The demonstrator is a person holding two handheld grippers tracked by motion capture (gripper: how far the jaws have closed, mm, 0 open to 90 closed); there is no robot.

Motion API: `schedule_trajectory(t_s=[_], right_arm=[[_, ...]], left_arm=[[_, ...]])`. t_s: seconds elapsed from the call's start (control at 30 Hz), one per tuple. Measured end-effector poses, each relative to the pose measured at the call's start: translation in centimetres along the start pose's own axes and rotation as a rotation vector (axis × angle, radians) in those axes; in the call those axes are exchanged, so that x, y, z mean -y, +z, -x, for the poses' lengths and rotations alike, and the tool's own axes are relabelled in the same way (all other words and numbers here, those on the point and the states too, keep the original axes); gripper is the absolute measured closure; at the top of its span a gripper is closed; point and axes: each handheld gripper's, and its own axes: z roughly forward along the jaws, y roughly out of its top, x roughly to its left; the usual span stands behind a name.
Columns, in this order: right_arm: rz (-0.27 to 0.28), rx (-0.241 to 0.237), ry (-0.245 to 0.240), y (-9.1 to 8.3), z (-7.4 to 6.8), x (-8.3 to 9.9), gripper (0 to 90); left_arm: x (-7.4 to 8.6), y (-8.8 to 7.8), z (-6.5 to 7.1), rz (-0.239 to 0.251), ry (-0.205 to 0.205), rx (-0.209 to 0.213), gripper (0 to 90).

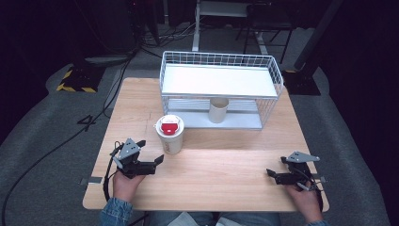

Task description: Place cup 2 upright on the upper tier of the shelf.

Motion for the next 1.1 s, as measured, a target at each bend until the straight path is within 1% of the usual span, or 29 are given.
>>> schedule_trajectory(t_s=[0.07,0.13,0.2,0.27,0.33,0.43,0.47,0.6,0.7,0.83,0.9,0.97,1.0,1.07,1.1], right_arm=[[0.0,0.0,0.0,0.0,0.0,0.0,14.0],[0.0,0.0,0.0,0.0,0.0,0.0,14.0],[0.0,0.0,0.0,0.0,0.0,0.0,14.0],[0.0,0.0,0.0,0.0,0.0,0.0,14.0],[0.0,0.0,0.0,0.0,0.0,0.0,14.0],[0.0,0.0,0.0,0.0,0.0,0.0,14.0],[0.0,0.0,0.0,0.0,0.0,0.0,14.0],[0.0,0.0,0.0,0.0,0.0,0.0,14.0],[0.001,-0.001,0.0,0.0,0.0,0.0,14.0],[0.0,0.0,0.0,0.0,0.0,0.0,14.0],[0.001,-0.001,0.001,0.0,0.0,0.0,14.0],[0.001,-0.001,0.0,0.0,0.0,0.0,14.0],[0.001,0.0,0.001,0.1,0.0,0.0,14.0],[0.001,0.0,0.001,0.1,0.0,0.0,14.0],[0.001,0.0,0.001,0.1,0.0,0.0,14.0]], left_arm=[[-0.2,0.4,0.1,0.013,0.001,0.01,6.1],[-0.4,0.9,0.2,0.022,0.005,0.006,5.8],[-0.4,1.3,0.2,0.047,0.007,0.004,5.4],[-0.5,1.6,0.2,0.069,0.0,-0.002,4.1],[-0.5,1.7,0.1,0.089,-0.016,-0.015,2.5],[-0.6,1.9,-0.2,0.109,-0.042,-0.001,2.1],[-0.6,2.0,-0.2,0.116,-0.048,-0.003,2.1],[-0.7,2.7,-0.2,0.118,-0.051,0.002,2.1],[-0.7,3.3,-0.1,0.106,-0.045,-0.001,2.4],[-0.9,3.9,-0.2,0.095,-0.046,-0.004,2.5],[-1.1,4.2,-0.2,0.102,-0.043,-0.003,2.5],[-1.3,4.6,-0.2,0.102,-0.049,-0.001,2.5],[-1.3,4.7,-0.2,0.099,-0.042,0.004,2.5],[-1.4,5.1,-0.2,0.101,-0.052,0.009,2.5],[-1.5,5.3,-0.3,0.095,-0.05,0.008,2.5]])
